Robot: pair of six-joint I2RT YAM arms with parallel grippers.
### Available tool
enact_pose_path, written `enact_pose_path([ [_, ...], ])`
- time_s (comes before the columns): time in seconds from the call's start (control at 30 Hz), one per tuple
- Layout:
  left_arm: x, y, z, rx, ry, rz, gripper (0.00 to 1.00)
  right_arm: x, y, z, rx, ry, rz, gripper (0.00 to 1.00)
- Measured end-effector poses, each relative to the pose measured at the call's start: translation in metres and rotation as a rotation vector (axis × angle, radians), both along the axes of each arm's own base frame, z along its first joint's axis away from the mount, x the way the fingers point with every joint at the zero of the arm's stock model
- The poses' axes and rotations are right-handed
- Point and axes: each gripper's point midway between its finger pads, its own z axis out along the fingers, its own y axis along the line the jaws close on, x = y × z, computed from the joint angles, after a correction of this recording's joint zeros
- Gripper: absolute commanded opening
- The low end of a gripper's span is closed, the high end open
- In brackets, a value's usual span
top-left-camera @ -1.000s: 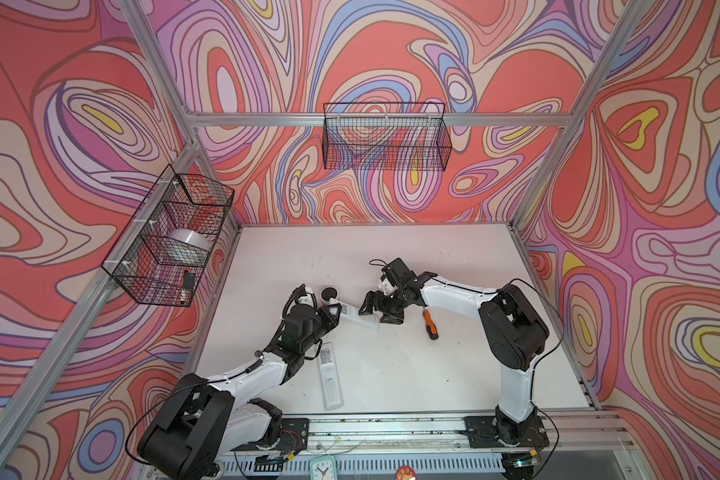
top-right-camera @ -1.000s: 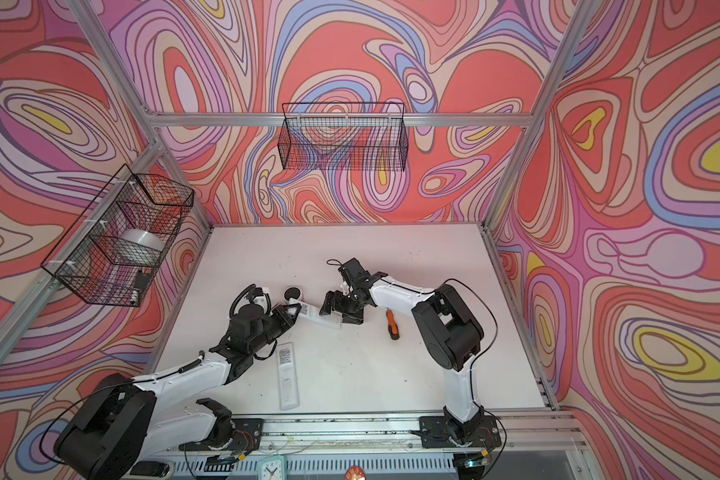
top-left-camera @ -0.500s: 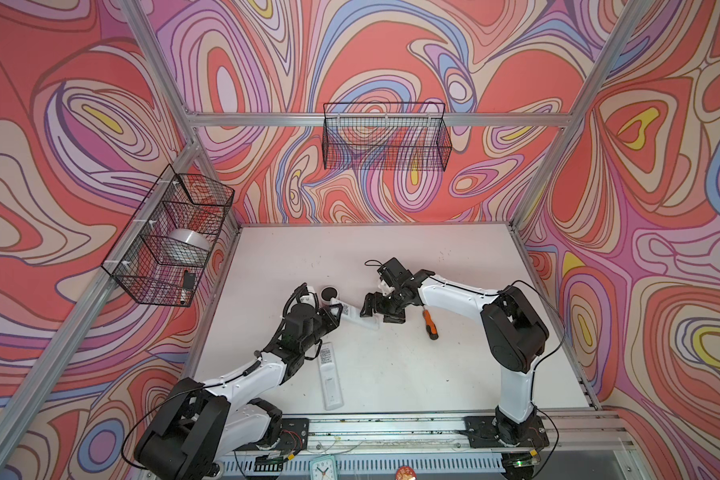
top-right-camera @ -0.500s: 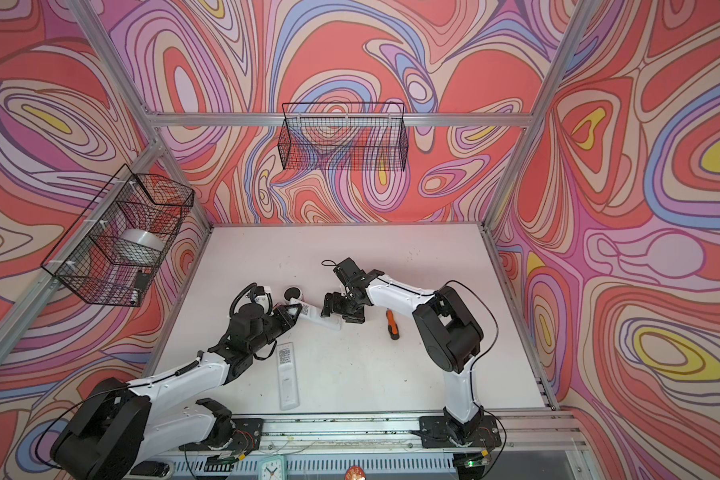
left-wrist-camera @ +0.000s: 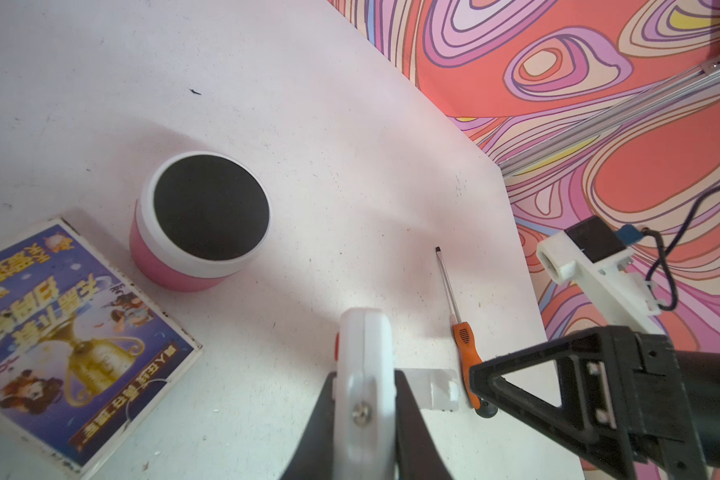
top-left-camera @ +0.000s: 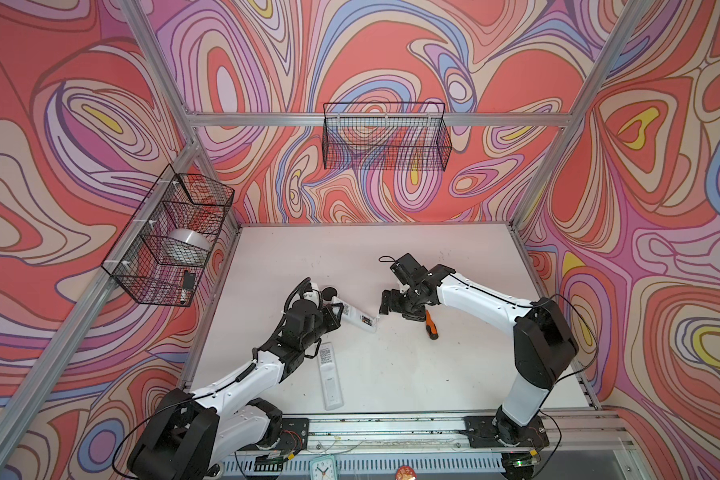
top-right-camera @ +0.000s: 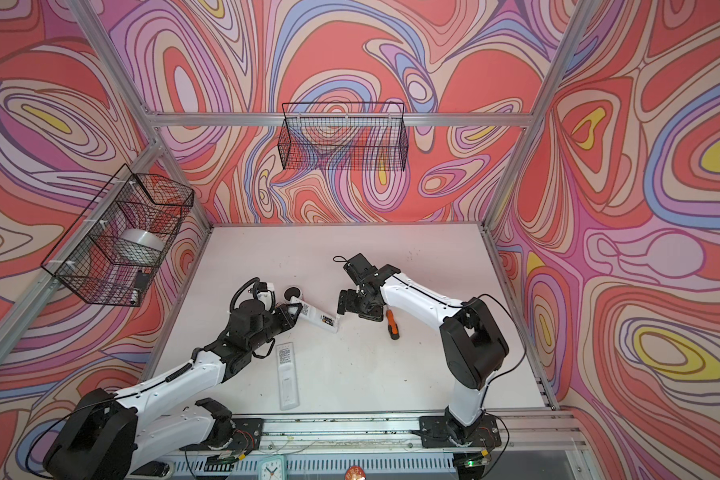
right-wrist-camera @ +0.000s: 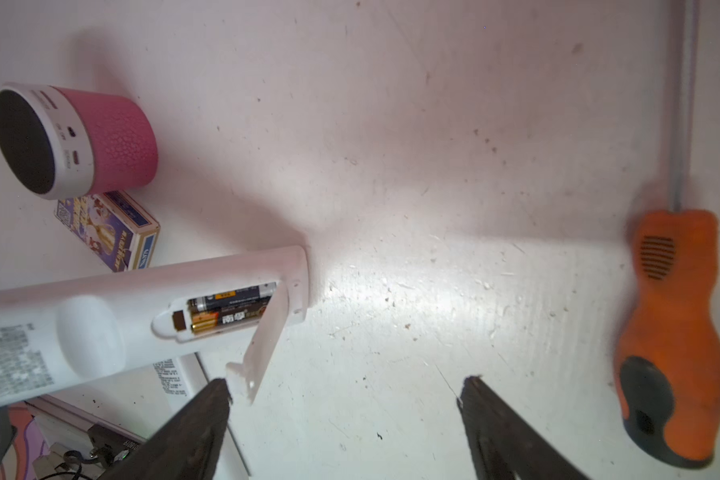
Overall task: Unload the batteries from the remote control
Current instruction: 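Pry the battery cover off the remote with the right gripper, then lay the opened remote on the table with the left gripper, batteries up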
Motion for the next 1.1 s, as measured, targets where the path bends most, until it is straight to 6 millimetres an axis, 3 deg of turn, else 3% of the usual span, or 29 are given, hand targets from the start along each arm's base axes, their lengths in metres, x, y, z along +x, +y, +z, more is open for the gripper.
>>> enact_pose_path([
  [0.37,0.001,-0.001,0.002,0.024,-0.002,-0.012,0.0,0.018,-0.013,0.04,0.107,-0.09,-0.042,0.93],
  [0.53,0.002,-0.002,0.006,0.06,-0.006,-0.035,0.0,0.022,0.006,0.043,0.172,-0.056,0.027,0.88],
  [0.77,0.001,-0.002,0.007,0.068,-0.009,-0.043,0.0,0.013,0.033,0.008,0.163,0.055,0.103,0.79],
  [0.93,0.001,-0.002,0.007,0.068,-0.009,-0.043,0.0,0.007,0.049,-0.012,0.155,0.108,0.141,0.58],
  [1.1,0.001,-0.002,0.007,0.068,-0.009,-0.043,0.0,-0.001,0.057,-0.02,0.161,0.139,0.156,0.37],
])
